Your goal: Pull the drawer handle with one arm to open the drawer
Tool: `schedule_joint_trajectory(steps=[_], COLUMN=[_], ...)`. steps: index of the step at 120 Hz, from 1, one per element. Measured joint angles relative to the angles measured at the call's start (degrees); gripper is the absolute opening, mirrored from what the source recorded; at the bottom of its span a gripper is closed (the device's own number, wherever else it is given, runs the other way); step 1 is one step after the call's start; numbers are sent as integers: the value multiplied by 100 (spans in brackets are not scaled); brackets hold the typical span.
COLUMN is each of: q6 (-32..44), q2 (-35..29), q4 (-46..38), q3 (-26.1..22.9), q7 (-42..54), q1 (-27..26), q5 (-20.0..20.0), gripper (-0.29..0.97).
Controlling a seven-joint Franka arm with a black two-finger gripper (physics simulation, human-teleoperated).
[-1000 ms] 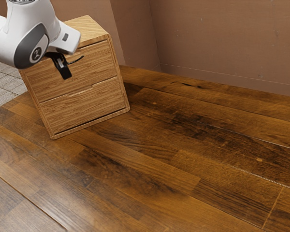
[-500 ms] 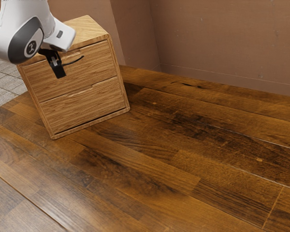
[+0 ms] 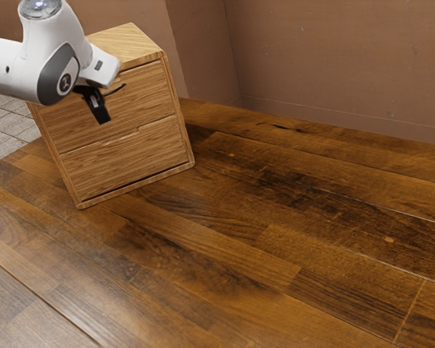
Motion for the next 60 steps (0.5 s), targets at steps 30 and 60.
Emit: schedule_joint_trajectory(steps=[30, 60], q6=[24, -17], q2=[49, 22], q4=[56, 56], q3=[-235, -441], q7=[185, 293], q1=[119, 120], q5=[-9, 46], gripper=[94, 68])
